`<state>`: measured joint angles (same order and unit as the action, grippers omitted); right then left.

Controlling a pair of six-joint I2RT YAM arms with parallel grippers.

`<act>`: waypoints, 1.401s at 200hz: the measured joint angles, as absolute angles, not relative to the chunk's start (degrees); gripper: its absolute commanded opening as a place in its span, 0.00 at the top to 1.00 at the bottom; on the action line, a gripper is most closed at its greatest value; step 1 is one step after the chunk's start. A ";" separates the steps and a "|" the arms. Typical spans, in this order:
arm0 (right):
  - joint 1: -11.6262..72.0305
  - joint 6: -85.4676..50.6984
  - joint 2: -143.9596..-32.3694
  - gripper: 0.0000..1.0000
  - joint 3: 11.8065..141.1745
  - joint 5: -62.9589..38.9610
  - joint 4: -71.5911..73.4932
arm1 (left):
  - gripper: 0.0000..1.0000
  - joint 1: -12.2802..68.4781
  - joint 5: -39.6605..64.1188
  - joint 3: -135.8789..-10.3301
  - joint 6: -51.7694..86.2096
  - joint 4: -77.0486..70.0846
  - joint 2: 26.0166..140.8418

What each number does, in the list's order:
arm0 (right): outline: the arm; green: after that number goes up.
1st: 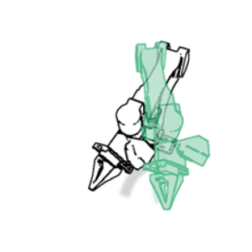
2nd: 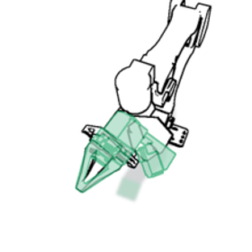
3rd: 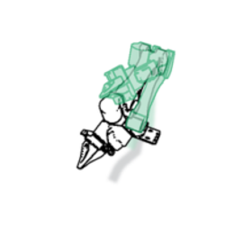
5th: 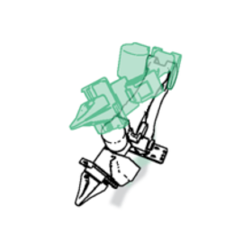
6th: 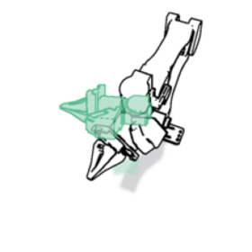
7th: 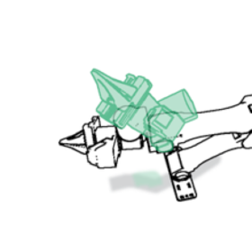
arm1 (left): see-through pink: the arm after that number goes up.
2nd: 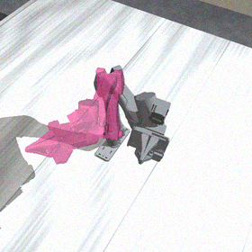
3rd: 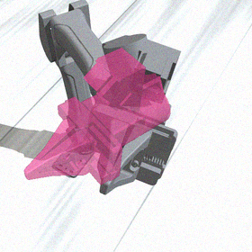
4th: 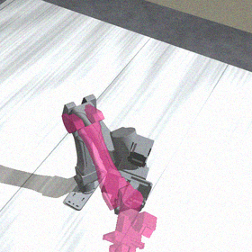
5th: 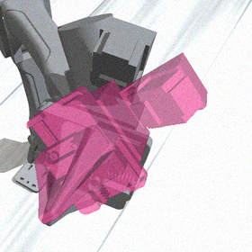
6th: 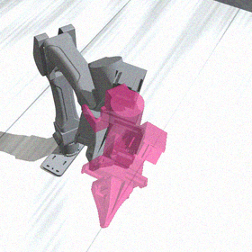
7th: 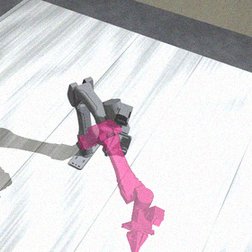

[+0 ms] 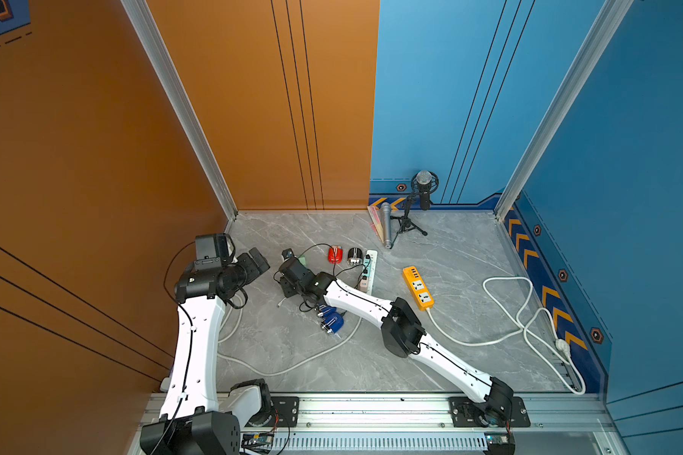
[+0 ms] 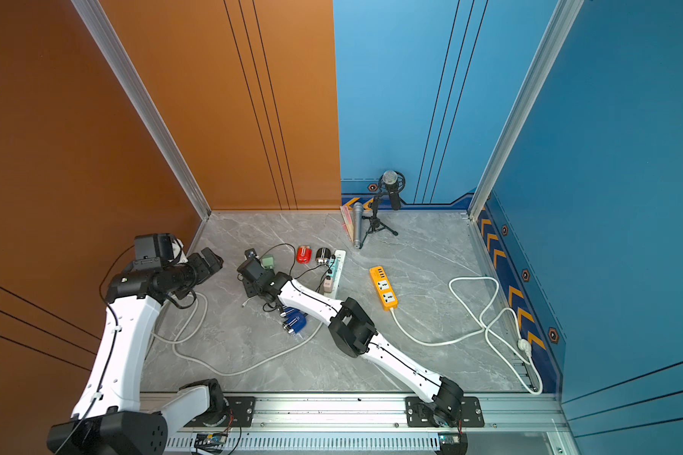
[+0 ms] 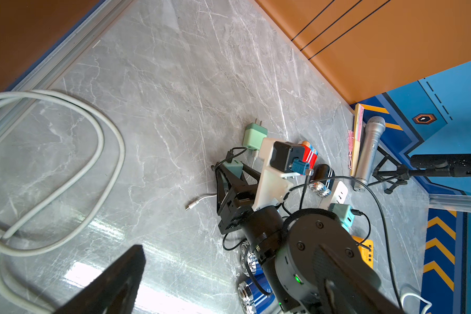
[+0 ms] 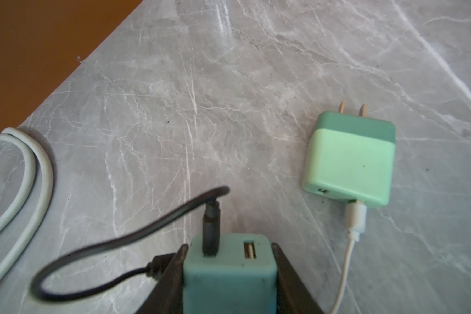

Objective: Unplug the electric shaver
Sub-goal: Place the plug at the center of the board, then move the socket to the center of the board.

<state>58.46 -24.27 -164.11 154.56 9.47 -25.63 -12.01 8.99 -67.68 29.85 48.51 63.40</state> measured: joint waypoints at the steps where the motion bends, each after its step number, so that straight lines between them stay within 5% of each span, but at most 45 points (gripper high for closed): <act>1: 58.43 -24.29 -164.11 0.53 154.56 9.47 -25.61 | 0.01 -12.01 8.97 -67.64 29.91 48.49 63.40; 39: 57.39 -25.12 -164.38 0.38 154.78 9.19 -24.80 | 0.01 -11.99 7.81 -67.11 30.76 48.47 63.42; 153: 54.92 -25.85 -161.01 0.27 154.98 3.25 -23.20 | 0.02 -7.16 2.72 -64.47 33.10 48.66 59.92; 207: 51.33 -22.48 -139.81 0.26 143.90 4.82 -27.31 | 0.01 -0.58 -1.43 -65.28 32.82 48.84 60.97; 280: 43.24 -20.62 -100.55 0.24 102.45 14.11 -32.23 | 0.03 16.69 -7.29 -73.32 30.63 48.38 75.88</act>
<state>43.24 -20.62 -100.55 102.45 14.11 -32.23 16.69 -7.29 -73.32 30.63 48.38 75.88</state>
